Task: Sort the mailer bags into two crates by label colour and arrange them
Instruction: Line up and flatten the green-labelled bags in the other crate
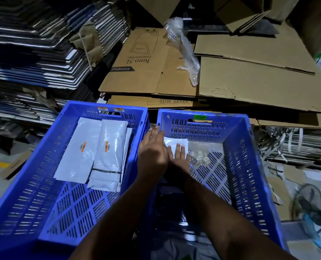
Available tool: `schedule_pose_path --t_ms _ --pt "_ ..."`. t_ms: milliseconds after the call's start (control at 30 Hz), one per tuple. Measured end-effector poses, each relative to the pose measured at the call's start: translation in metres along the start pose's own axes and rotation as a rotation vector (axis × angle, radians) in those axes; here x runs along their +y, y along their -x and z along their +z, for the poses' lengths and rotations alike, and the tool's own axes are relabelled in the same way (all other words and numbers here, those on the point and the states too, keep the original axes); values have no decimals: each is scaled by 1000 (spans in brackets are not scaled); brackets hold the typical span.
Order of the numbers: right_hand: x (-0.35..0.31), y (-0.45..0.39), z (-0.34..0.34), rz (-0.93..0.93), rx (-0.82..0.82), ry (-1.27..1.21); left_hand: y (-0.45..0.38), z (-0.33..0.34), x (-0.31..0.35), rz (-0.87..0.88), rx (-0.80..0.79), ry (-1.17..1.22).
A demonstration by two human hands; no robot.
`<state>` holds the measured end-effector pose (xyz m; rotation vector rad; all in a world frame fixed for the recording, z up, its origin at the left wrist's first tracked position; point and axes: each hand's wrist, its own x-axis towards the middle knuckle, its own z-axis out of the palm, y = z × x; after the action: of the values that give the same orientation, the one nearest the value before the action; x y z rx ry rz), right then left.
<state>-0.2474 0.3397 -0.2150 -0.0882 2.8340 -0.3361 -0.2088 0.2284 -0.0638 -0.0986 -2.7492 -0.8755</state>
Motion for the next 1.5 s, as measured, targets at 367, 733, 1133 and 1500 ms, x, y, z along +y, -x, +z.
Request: schedule_pose_path --t_ms 367,733,1133,1500 --pt "-2 31 -58 -12 -13 -91 -7 0 3 -20 -75 -93" --pt "37 181 -124 -246 -446 -103 3 -3 4 54 -50 -154" --pt "42 229 -107 -264 -507 -87 3 -2 -1 66 -31 -150" --pt "37 246 -116 -318 -607 47 2 -3 -1 54 -32 -135"
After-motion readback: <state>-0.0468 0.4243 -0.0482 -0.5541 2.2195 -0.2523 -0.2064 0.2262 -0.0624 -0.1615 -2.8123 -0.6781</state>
